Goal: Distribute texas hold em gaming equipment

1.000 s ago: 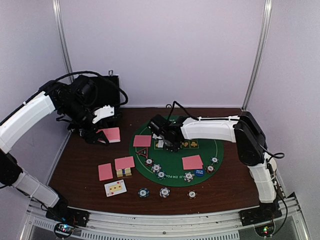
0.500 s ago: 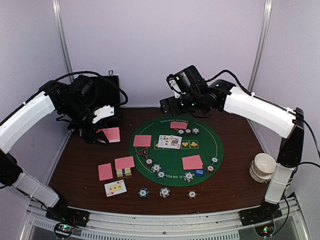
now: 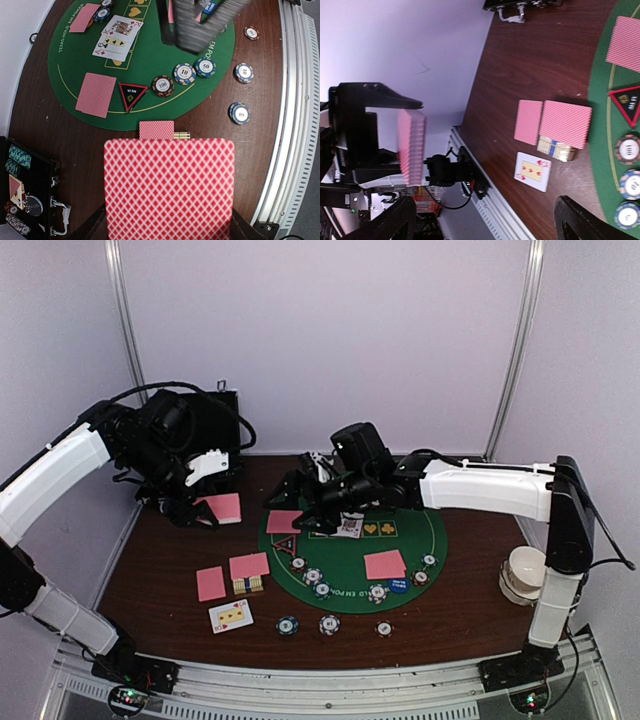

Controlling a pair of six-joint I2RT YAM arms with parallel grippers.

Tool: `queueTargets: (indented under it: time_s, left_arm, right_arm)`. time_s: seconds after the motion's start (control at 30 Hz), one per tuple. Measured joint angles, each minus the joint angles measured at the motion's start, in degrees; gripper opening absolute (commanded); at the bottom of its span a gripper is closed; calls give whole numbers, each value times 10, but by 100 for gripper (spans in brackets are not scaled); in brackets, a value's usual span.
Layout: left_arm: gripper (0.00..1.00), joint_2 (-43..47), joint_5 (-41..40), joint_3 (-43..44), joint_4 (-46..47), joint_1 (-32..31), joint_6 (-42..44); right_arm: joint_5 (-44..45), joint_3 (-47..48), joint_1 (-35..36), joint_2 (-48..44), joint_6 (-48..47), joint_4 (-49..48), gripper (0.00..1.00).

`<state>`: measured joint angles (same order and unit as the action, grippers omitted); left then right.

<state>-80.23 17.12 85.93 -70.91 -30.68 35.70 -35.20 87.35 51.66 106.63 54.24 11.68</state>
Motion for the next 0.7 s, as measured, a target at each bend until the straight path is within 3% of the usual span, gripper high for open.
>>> queueTargets:
  time_s: [0.27,0.7]
  left_arm:
    - [0,0,0,0,2,0,0]
    - [0,0,4,0,3,0,0]
  right_arm:
    - [-71,5,24,38,88,-129,99]
    - [-110,56,34,108,158,-223,100]
